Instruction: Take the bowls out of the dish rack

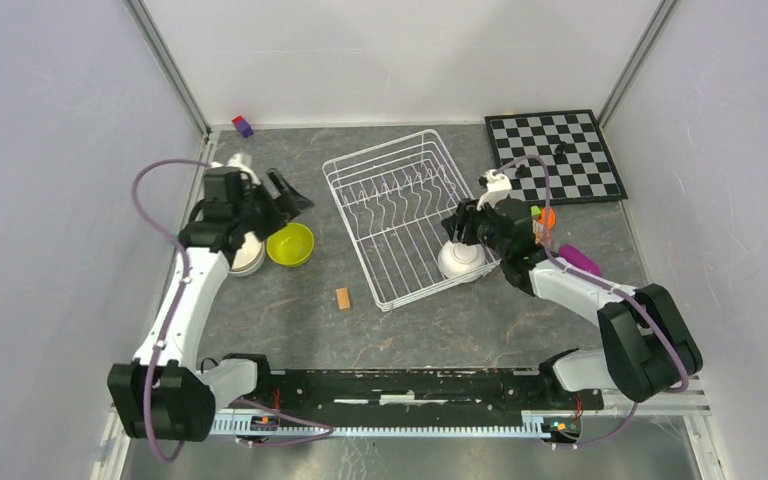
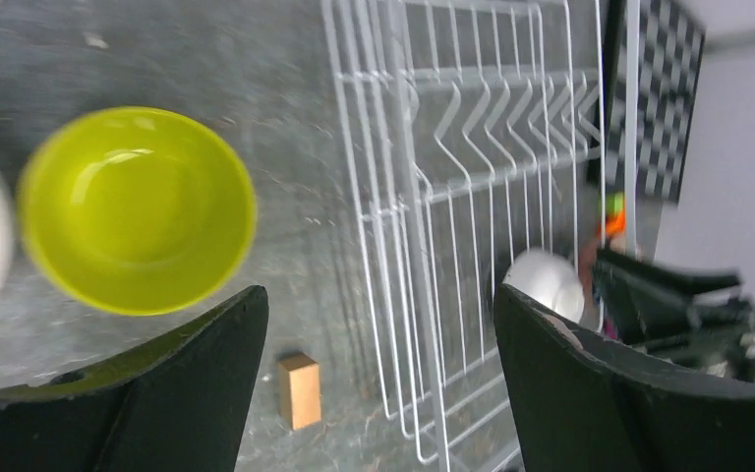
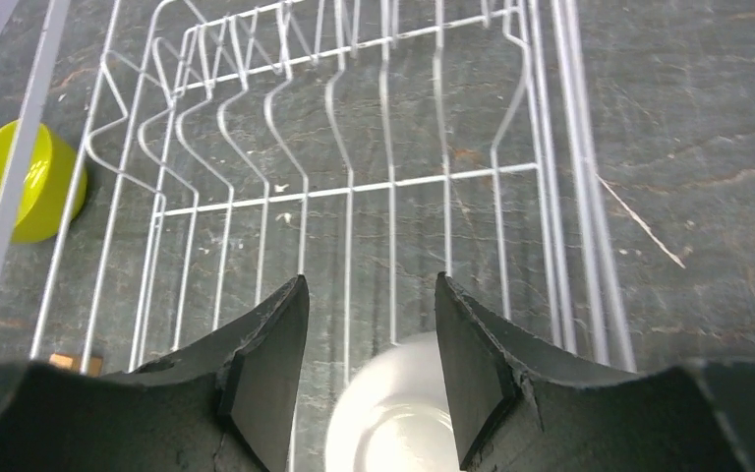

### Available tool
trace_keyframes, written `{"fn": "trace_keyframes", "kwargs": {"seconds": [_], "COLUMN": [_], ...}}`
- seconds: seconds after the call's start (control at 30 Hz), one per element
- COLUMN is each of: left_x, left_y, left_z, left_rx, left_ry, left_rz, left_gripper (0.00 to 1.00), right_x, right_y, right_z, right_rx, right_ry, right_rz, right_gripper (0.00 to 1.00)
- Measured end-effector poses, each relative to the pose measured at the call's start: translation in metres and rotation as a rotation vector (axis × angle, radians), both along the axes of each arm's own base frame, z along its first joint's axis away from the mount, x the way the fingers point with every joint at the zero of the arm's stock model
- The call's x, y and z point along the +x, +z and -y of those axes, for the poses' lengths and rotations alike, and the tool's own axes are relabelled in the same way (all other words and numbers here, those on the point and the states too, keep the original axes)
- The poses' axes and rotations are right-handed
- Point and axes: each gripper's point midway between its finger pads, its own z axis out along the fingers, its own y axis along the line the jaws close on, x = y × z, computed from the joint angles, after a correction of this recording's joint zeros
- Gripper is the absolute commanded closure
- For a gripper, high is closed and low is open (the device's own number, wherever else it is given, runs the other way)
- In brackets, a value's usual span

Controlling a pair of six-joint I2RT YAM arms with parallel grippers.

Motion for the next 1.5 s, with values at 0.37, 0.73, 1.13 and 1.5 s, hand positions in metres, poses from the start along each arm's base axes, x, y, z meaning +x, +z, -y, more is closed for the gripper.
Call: {"fn": "trace_keyframes", "kwargs": {"seconds": [0.37, 0.73, 1.13, 1.5], "left_x": [-0.007, -0.01, -0.019, -0.03], "left_y": [-0.013, -0.014, -0.008, -0.008], "left_z": [0.097, 0.095, 0.099, 0.106], "left_rx": [0.071, 0.113, 0.106, 0.091], "left_ry": [-0.3, -0.305, -0.356, -0.424], "left_rz": [-0.041, -0.024, 0.004, -0.001], "left_gripper": [0.06, 0.05, 0.05, 0.04], "right_x": [-0.011, -0.029, -0.026, -0.003], "right_y": [0.004, -0.01, -0.029, -0.016], "right_z": [-0.001, 0.034, 0.02, -0.064], "right_rx": [-0.228, -0.412, -0.499, -0.364], "right_ry": [-0.072, -0.148, -0.03, 0.186], "right_rz": [-0.091, -0.147, -0.223, -0.207], "right_gripper": [0.5, 0.71, 0.57, 0.55]}}
